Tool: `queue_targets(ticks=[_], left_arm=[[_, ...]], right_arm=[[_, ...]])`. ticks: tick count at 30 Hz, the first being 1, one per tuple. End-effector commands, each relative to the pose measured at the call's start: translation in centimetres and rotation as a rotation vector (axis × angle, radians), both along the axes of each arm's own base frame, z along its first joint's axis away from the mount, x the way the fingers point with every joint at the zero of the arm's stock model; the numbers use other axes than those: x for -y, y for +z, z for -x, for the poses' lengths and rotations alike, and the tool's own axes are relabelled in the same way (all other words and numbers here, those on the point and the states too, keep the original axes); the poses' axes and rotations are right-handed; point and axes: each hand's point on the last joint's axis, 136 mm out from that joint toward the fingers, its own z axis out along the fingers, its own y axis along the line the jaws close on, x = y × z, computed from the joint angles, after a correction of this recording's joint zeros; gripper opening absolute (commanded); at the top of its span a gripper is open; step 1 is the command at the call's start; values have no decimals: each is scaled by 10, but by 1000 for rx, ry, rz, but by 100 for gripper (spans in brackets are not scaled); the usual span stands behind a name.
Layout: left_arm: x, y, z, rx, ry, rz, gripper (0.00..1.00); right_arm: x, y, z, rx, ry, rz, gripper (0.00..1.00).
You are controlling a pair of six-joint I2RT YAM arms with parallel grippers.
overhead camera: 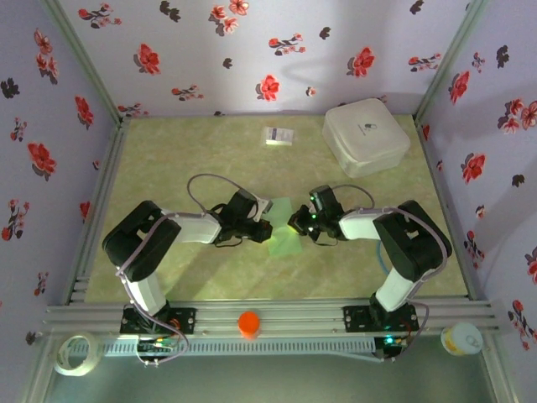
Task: Fold a paper plane with a square sheet of paper (pick it up from the middle)
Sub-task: Fold the triangle a second time at the center of the table.
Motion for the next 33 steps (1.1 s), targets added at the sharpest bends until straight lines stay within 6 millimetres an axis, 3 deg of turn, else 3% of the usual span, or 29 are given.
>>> queue_targets(ticks=[1,8,15,20,26,31,33], left_arm=[[-19,-29,15,-69,-10,-106,4],[-20,-30,15,-70,-13,-110,4],[-19,-31,14,-73,-13,-109,3],[-18,-29,13,-71,-12,-106,3],[-18,-27,13,-68,-14,-106,4],[-15,-17,8,-56,-1,-86,8],[-13,-6,5,-51,8,-73,17]], right_arm=[[34,-24,2,-61,-132,109,0],[29,12,-12,49,-107,77,4],[-8,29,1,65,34,-39,5],[-27,14,15,8,103,-43,3],[2,-20,28,-64,37,85,0],[6,-26,32,-79,26,82,0],[5,-26,31,-77,28,79,0]])
